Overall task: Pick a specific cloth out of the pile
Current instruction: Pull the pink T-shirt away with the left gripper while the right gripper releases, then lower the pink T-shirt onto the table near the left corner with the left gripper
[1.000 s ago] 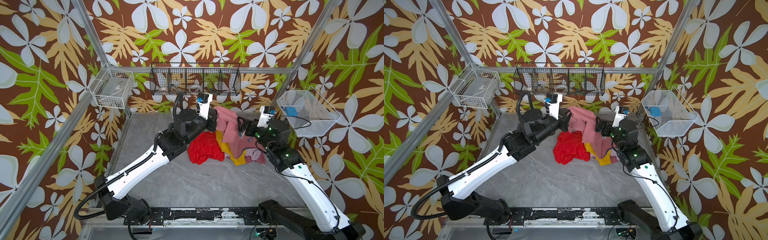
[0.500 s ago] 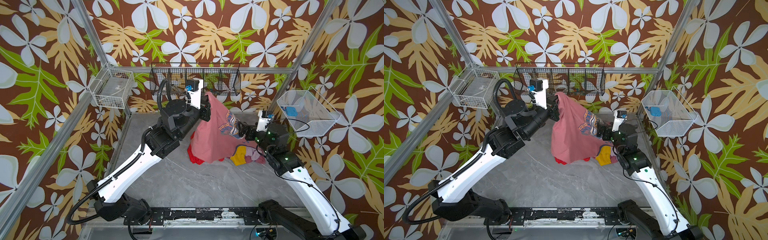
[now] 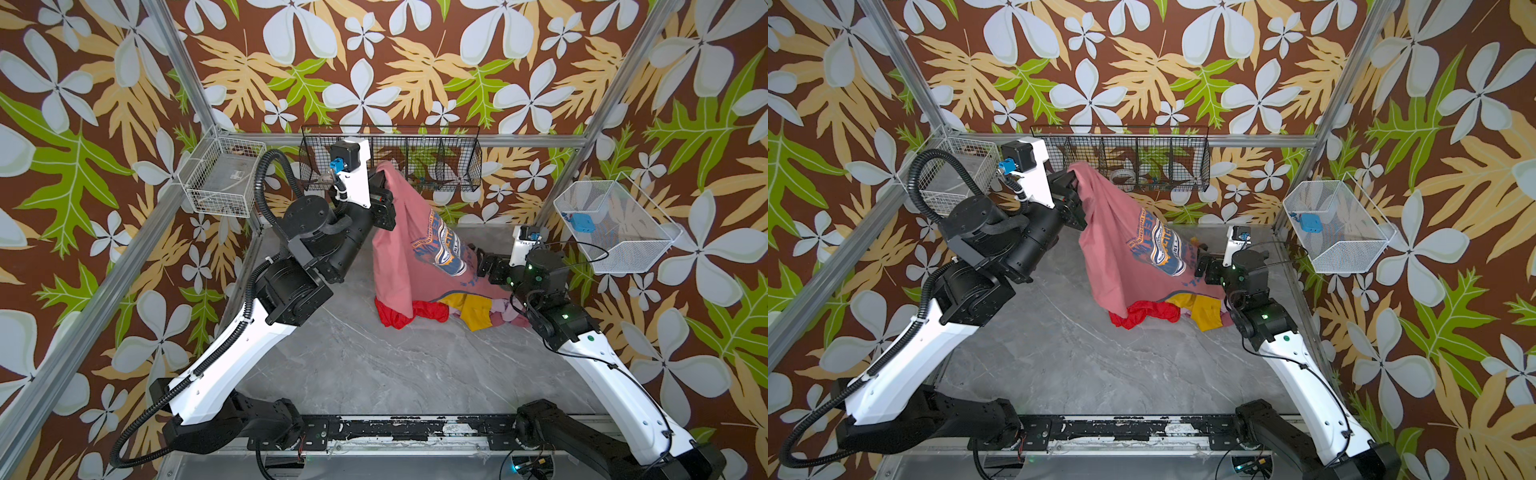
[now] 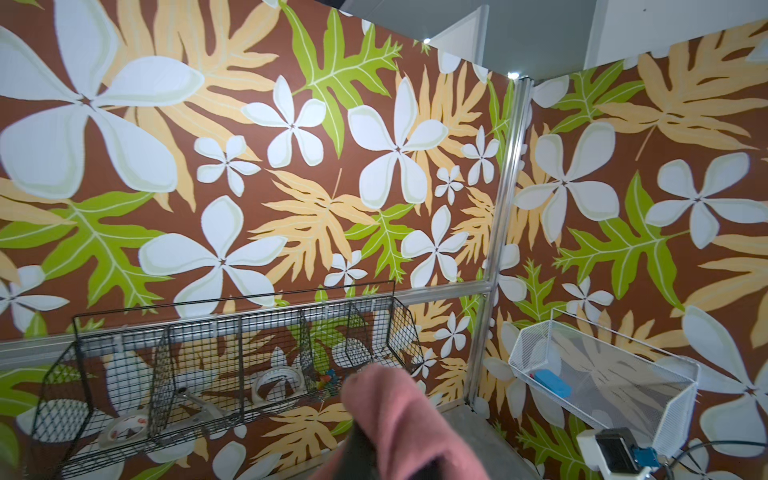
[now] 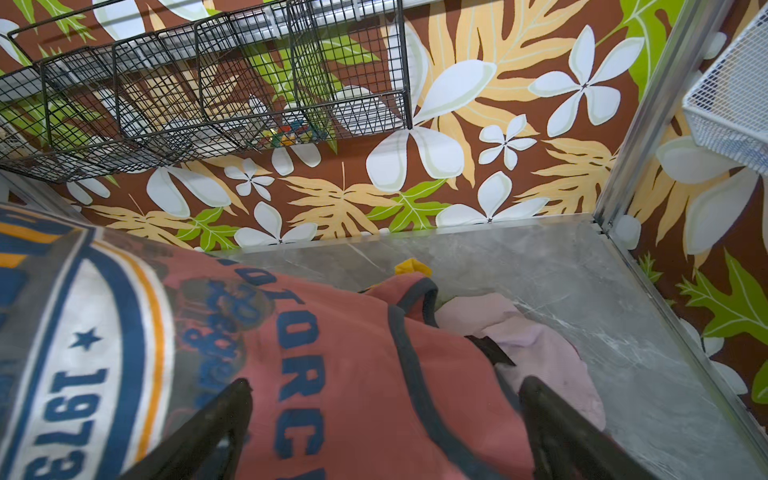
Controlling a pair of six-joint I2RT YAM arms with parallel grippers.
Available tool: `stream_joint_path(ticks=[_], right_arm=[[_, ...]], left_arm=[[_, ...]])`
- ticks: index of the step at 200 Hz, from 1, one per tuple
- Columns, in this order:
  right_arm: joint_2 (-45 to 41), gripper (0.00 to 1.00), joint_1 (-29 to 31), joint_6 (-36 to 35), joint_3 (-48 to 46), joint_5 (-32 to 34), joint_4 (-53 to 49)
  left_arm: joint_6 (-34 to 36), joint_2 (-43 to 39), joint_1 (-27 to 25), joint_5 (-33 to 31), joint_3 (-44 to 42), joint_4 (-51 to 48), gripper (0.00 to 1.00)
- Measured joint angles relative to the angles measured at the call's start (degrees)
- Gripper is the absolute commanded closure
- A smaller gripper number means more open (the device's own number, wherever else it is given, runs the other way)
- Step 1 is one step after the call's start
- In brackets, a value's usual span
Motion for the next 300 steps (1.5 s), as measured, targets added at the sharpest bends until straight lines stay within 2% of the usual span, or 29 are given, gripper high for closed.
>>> stream_joint_path(ticks=[41, 130, 209, 244, 300], right_arm=[[0.8, 0.00, 0.0, 0.1, 0.4, 0.2, 0.3], [3.1, 0.00, 0.0, 2.4, 1.4, -0.8, 0.6], [3.5, 0.00, 0.0, 2.8, 1.5, -1.8, 0.6], [3.6, 0.00, 0.0, 3.0, 1.5, -1.9, 0.6], [3.6, 0.00, 0.0, 3.0, 1.1, -1.9, 0.6]], left_arm=[[1.3, -3.8, 3.3, -5.6, -1.7, -0.5, 1.00], [1.9, -9.9, 15.0, -14.4, -7.3, -7.2, 1.00], [1.0, -12.6, 32.5, -15.4, -10.2, -18.0, 1.00], [1.8, -13.6, 34.1, -15.9, -11.2, -18.7, 1.00], [9.3, -10.5, 35.1, -20.5, -8.9, -18.4, 1.00]])
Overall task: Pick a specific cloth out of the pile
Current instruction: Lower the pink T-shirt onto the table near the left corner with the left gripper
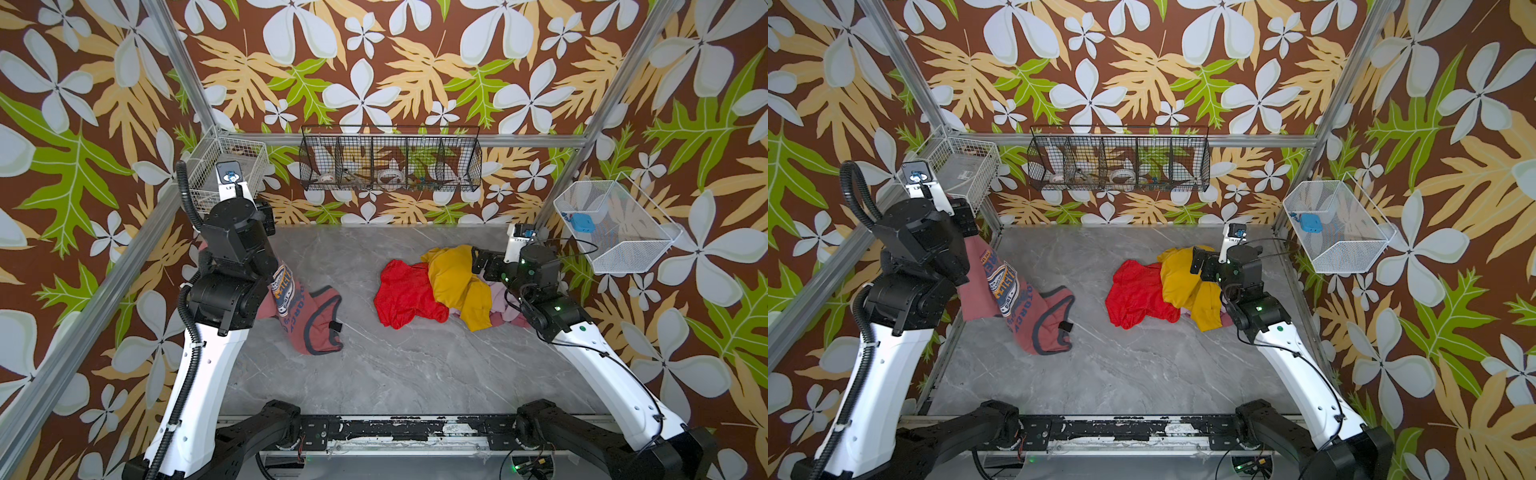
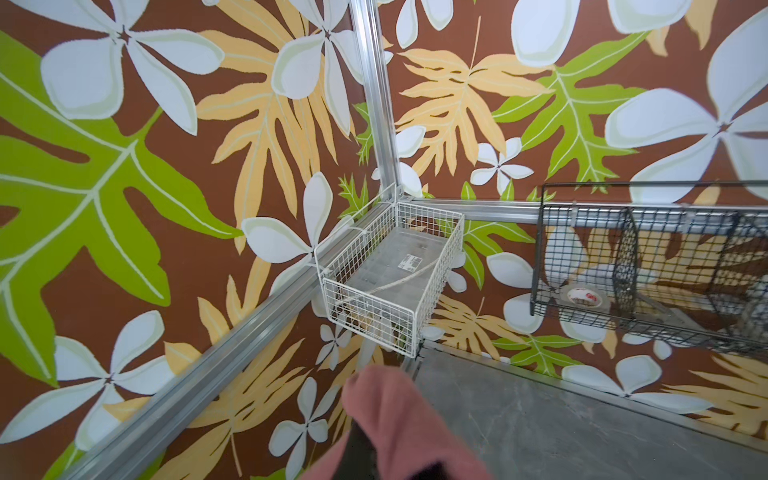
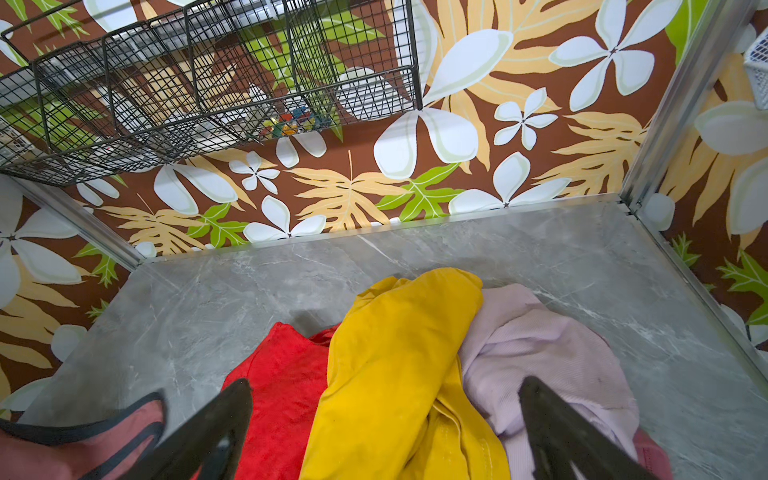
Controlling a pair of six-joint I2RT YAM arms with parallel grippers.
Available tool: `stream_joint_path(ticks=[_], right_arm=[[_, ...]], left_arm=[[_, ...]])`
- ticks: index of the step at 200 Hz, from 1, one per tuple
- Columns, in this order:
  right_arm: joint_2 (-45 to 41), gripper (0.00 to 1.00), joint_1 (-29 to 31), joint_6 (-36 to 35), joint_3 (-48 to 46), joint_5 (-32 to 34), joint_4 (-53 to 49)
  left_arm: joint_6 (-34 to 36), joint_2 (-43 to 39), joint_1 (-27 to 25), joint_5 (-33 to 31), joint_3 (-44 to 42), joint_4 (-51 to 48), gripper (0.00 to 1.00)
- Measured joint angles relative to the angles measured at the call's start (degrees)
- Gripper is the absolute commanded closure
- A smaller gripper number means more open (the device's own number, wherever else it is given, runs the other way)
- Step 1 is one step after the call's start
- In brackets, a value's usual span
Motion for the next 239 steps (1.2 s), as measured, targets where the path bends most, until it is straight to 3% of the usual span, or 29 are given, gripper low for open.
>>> stream_joint_path(ticks=[46, 95, 144, 202, 239], right_arm=[[0.3, 0.01, 0.0, 1.0, -0.7, -0.1, 0.1], [0.5, 0.01, 0.0, 1.1, -0.3, -0.9, 0.2], [0.5, 0.00, 0.0, 1.5, -0.6, -0.9, 0.3], [0.5, 0.00, 0.0, 2.2, -1.2, -1.3, 0.5], [0.5, 0.00, 0.0, 2.6, -1.7, -2.0, 0.9]], left_arm=[[-1.1, 0.2, 0.2, 5.0, -0.9, -0.2, 1.00], [-10.2, 0.2, 0.3, 17.6, -10.5, -2.6, 1.00], [-19.0, 0.2, 0.3, 25.6, -16.4, -1.9, 1.00], [-27.8, -5.1, 0.9, 27.7, -28.2, 0.8, 1.00], [-33.0, -10.2, 5.9, 29.0, -38.4, 1.5, 1.00]])
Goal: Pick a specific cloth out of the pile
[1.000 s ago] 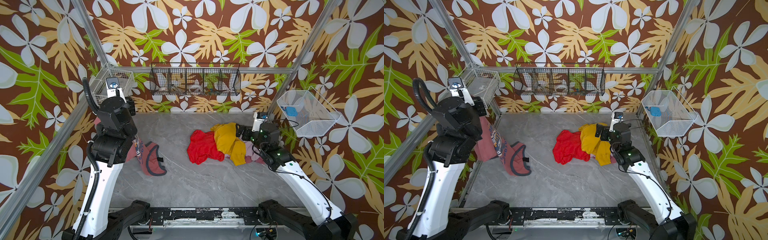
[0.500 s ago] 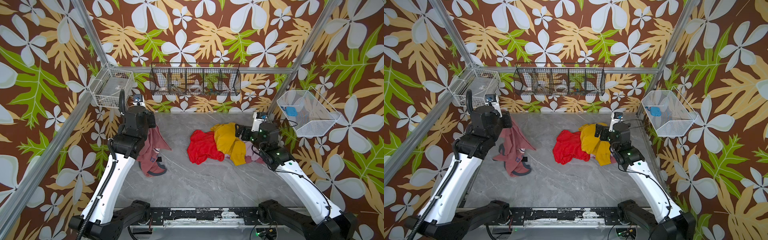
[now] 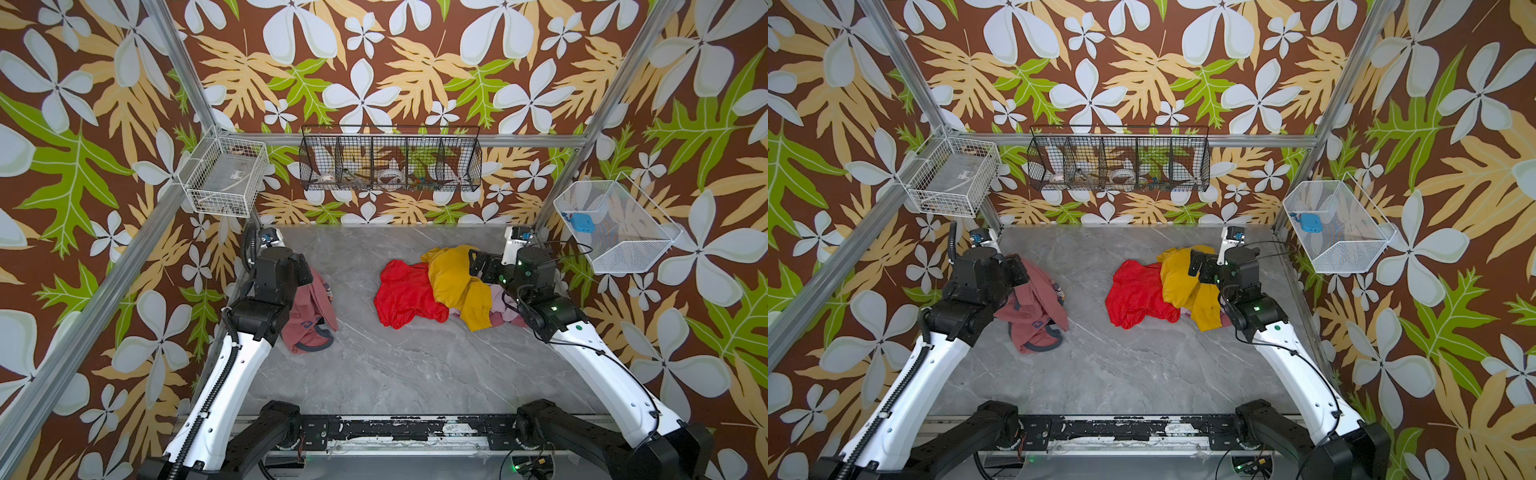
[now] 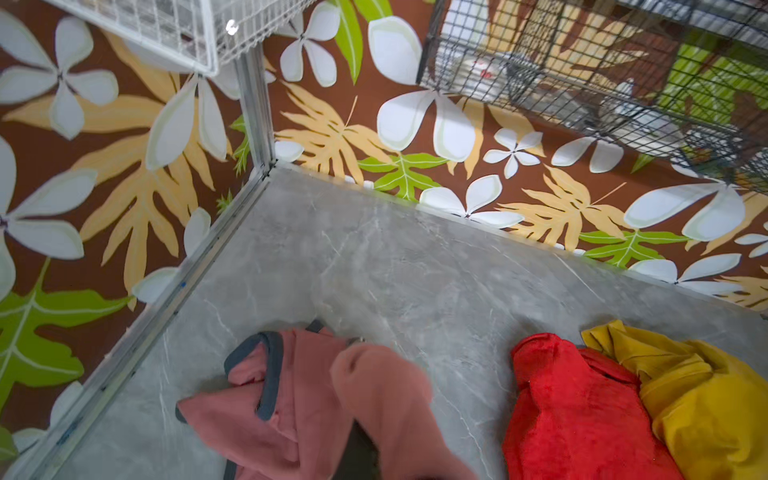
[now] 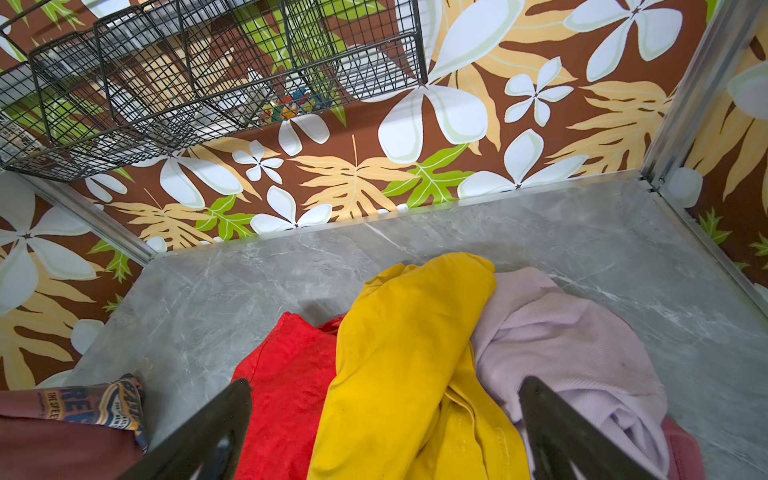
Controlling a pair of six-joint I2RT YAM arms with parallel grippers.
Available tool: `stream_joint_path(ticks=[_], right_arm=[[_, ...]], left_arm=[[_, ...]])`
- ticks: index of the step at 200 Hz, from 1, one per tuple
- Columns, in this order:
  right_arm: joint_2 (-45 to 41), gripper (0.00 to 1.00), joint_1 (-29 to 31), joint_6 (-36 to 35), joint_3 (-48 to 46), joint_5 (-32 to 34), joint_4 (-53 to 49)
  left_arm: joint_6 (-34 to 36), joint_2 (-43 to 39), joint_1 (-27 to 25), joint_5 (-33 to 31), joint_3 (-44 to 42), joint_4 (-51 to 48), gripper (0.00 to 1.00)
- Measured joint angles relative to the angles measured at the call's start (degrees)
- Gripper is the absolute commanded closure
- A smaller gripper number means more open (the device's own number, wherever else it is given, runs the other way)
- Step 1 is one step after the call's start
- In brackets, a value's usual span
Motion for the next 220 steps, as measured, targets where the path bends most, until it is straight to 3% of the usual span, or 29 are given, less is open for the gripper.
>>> stream_joint_path(ticks=[62, 138, 151, 164, 174, 183, 196, 220], right_arm=[[0.0, 0.00, 0.0, 0.4, -0.4, -1.0, 0.9], [0.0, 0.00, 0.0, 0.7, -0.5, -1.0, 1.1], [0.0, 0.00, 0.0, 0.6, -0.6, -1.0, 1.1], [-0.1, 0.00, 0.0, 0.6, -1.0, -1.0, 1.3], [-0.2, 0.00, 0.0, 0.6, -1.6, -0.9, 1.4], [-0.1, 0.00, 0.0, 0.6, -1.9, -0.8, 1.3], [0.3, 0.00, 0.0, 0.5, -2.0, -0.8, 1.4], [1.1, 0.01, 0.0, 0.2, -2.0, -0.9, 1.5]], left_arm=[[-3.8, -1.6, 12.3, 3.6, -12.1, 0.6, 1.00], [-5.1, 7.1, 15.4, 3.0, -19.5, 1.5, 1.00], [-5.1, 8.0, 15.9, 2.1, -20.4, 1.5, 0.88], [-4.9, 8.5, 15.9, 1.0, -21.4, 2.0, 0.69], [-4.9, 9.2, 15.9, 0.7, -21.9, 2.0, 0.44], [-4.9, 10.0, 15.9, 0.6, -21.9, 1.8, 0.31], [-5.1, 11.2, 15.9, 0.3, -21.5, 1.7, 0.23], [-6.2, 12.1, 15.9, -0.5, -21.1, 1.1, 0.17]])
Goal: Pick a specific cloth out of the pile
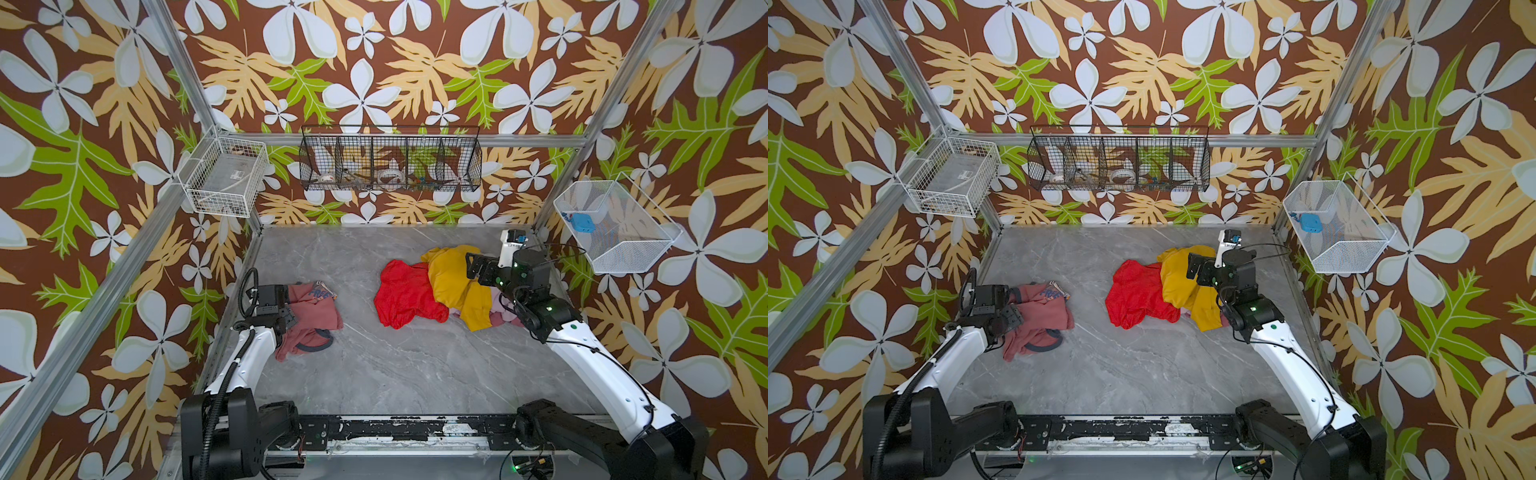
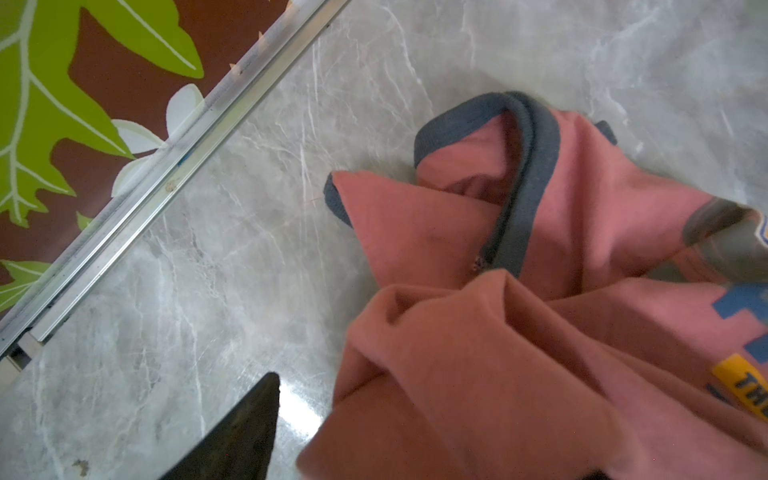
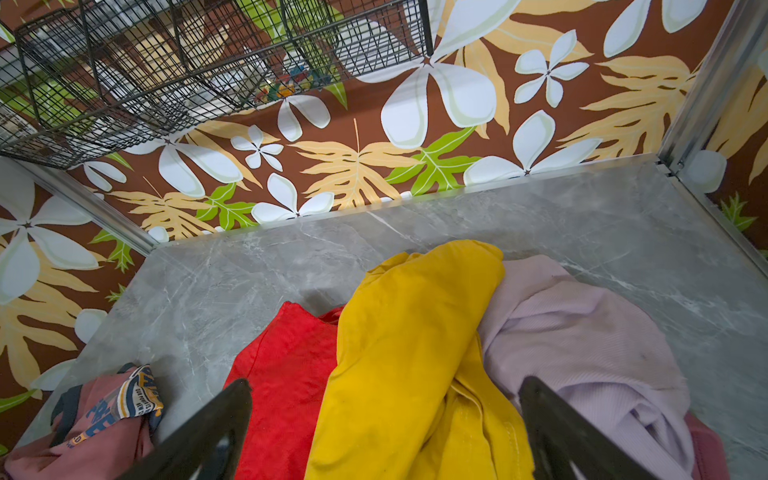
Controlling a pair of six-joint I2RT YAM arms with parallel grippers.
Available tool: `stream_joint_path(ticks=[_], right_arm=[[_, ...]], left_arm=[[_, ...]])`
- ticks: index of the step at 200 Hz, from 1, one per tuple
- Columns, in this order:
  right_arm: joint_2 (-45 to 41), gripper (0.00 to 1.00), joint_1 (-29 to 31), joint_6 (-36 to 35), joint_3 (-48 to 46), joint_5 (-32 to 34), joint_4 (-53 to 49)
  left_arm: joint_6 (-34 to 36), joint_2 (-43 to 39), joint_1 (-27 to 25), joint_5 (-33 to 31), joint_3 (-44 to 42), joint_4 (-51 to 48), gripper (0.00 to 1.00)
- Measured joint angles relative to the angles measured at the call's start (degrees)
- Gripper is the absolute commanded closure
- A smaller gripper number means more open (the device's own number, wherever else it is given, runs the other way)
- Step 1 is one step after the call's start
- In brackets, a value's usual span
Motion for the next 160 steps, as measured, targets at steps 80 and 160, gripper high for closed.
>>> stream_joint_path(ticks=[80, 160], right_arm=[[1.5, 0.00, 0.0, -1.5, -0.1, 0.3, 0.2], [3.1, 0.00, 0.0, -1.4, 0.7, -1.3, 1.0]], left_arm=[[-5.1, -12.7, -6.9, -12.9, 4.4, -7.3, 0.06], [1.7, -3.1, -17.4, -12.5, 11.4, -9.0, 0.01]])
